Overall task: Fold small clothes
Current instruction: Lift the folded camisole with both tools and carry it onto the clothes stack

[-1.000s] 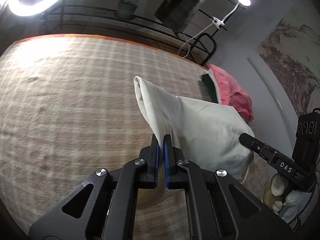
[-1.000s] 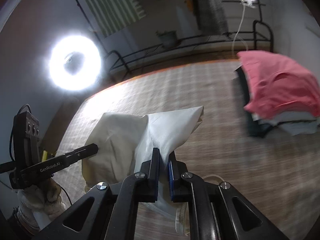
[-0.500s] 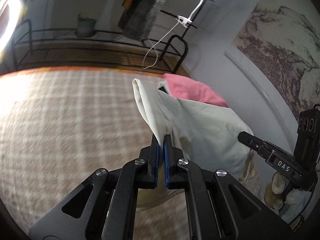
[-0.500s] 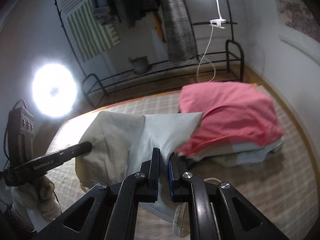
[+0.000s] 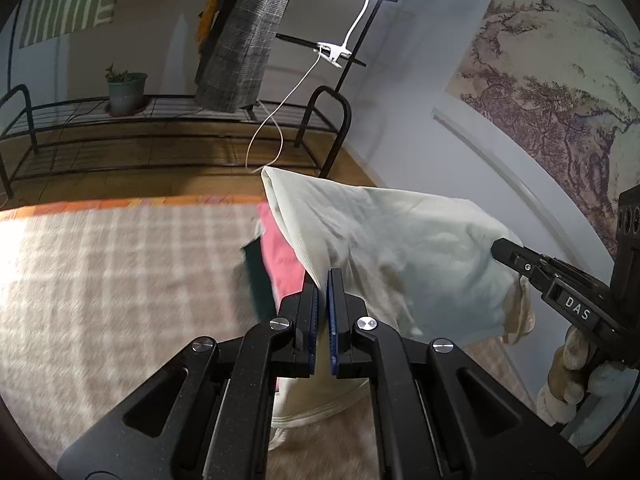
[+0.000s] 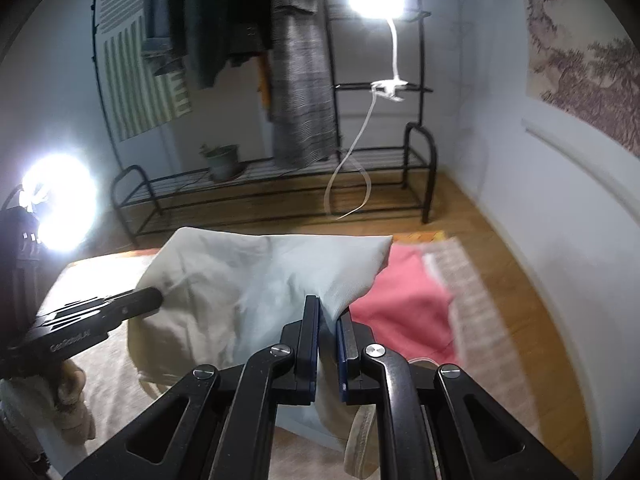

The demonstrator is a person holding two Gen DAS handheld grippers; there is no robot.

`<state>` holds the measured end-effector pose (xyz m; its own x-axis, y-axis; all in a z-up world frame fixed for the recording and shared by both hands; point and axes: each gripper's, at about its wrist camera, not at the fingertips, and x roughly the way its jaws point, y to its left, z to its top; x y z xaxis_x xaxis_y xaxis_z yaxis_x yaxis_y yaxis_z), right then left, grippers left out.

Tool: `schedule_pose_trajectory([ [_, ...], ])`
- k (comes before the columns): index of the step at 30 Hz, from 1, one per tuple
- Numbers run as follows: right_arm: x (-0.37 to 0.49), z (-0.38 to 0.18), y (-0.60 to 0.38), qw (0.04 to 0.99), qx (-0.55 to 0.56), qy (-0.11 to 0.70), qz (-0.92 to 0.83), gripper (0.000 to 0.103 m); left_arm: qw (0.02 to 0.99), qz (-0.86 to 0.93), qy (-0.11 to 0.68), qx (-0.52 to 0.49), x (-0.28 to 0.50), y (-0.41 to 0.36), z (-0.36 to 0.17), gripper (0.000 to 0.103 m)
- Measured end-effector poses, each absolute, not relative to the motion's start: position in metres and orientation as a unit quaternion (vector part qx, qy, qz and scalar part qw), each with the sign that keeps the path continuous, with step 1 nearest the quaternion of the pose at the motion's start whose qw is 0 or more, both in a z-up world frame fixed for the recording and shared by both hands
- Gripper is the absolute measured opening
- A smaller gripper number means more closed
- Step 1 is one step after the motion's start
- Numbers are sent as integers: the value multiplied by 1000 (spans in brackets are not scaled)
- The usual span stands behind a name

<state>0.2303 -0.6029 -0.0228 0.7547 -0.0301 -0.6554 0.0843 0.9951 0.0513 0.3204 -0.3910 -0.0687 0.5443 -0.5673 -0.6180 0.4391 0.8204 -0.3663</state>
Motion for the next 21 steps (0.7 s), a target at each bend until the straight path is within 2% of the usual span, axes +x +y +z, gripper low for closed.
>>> schedule_pose_trajectory([
  [6, 268, -35, -639, 937, 35, 345, -48, 5, 881, -273, 380, -69, 348, -425, -88, 2],
  [17, 301, -87, -667, 918, 42, 387, -81, 5, 887, -244, 393, -19, 357, -446, -119, 2],
  [20, 301, -91, -669, 910, 42, 401, -100, 12, 886, -242, 395, -6, 353, -445, -115, 2],
  [21, 300, -91, -670, 909, 40, 401, -109, 22, 887, -242, 394, -2, 350, -444, -113, 5],
])
